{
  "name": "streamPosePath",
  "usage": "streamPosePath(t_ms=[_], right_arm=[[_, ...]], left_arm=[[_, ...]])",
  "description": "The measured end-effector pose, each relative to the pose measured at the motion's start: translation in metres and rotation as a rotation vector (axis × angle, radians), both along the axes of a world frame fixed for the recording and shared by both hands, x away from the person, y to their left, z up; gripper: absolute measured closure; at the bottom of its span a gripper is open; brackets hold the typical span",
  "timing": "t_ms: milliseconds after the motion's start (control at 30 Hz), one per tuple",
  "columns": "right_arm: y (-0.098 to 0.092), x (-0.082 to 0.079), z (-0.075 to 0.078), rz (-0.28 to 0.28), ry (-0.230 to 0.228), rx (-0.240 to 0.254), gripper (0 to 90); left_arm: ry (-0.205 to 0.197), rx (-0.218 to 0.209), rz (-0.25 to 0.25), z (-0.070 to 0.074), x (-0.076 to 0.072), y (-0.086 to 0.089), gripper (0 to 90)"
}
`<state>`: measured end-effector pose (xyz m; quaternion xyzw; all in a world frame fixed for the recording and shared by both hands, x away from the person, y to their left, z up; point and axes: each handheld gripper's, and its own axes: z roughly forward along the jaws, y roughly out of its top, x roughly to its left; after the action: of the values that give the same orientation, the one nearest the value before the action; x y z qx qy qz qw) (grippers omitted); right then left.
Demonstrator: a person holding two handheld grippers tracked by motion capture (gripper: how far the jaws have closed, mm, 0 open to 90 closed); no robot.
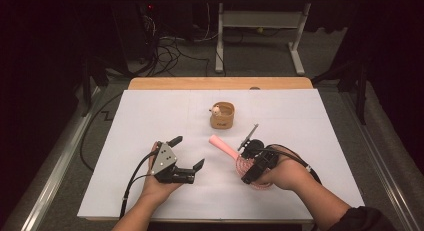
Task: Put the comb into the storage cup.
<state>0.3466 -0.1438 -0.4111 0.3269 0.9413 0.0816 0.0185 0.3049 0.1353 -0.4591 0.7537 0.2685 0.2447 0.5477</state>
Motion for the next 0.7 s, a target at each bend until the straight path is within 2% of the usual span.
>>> streamPosePath(t_ms=[167, 700], right_arm=[[0.005, 0.000, 0.001, 0.016, 0.010, 0.005, 20.6], [0.016, -0.004, 0.002, 0.046, 0.030, 0.012, 20.7]], left_arm=[[-0.006, 0.042, -0.009, -0.004, -0.002, -0.006, 1.6], [-0.090, 0.220, -0.039, -0.018, -0.012, -0.028, 3.4]])
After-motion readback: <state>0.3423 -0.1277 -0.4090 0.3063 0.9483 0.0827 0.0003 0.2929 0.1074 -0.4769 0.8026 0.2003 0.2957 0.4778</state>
